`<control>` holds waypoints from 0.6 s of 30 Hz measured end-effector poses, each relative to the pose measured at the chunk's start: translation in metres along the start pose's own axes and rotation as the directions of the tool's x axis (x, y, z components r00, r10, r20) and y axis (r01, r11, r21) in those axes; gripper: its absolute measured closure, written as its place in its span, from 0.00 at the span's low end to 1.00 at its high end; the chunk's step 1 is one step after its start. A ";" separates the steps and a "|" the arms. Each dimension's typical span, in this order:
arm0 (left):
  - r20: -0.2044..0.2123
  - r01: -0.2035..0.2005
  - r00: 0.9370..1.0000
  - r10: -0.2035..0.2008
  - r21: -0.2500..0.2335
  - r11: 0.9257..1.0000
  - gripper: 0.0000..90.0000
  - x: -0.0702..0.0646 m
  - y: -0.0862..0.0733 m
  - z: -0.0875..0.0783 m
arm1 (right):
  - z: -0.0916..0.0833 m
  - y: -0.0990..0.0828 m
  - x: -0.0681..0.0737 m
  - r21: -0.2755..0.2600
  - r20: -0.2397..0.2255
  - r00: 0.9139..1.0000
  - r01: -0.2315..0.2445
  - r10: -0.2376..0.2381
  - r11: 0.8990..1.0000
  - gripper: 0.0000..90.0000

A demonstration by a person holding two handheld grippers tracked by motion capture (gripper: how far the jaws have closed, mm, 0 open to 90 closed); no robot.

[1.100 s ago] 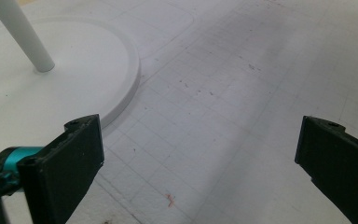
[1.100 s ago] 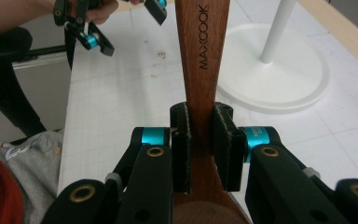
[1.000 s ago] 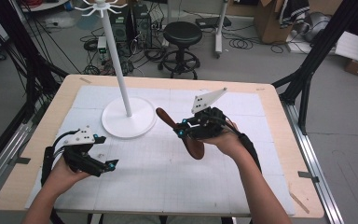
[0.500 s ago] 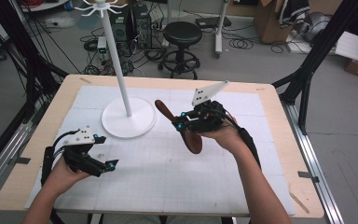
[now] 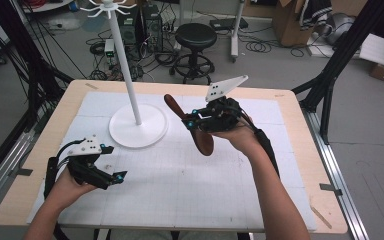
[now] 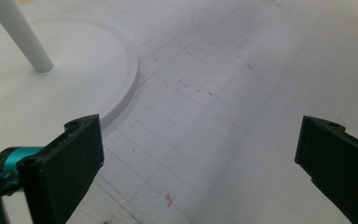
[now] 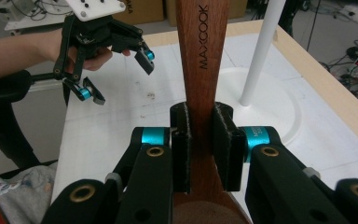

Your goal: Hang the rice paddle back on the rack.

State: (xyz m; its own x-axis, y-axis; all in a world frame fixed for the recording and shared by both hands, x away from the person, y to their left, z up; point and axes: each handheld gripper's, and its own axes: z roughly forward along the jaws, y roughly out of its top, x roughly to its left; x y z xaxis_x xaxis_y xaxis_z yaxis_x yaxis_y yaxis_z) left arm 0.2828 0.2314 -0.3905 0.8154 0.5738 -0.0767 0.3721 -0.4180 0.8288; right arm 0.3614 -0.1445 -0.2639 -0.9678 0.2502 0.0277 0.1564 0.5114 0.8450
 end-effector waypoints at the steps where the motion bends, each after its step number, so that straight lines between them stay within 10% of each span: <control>1: -0.001 0.000 1.000 0.000 -0.002 1.000 0.02 0.000 0.000 0.000 | 0.000 0.000 -0.001 -0.003 0.008 1.000 0.001 -0.001 1.000 0.88; 18: -0.001 0.003 1.000 -0.003 -0.001 1.000 0.02 0.000 0.000 0.000 | -0.001 0.012 -0.005 -0.032 0.009 1.000 0.001 -0.001 1.000 0.88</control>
State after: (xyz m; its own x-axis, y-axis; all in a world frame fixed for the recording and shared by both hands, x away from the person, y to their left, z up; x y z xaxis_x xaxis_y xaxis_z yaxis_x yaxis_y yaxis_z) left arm 0.2829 0.2310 -0.3907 0.8139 0.5756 -0.0793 0.3743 -0.4150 0.8292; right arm 0.3678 -0.1403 -0.2531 -0.9662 0.2569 0.0225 0.1491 0.4855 0.8614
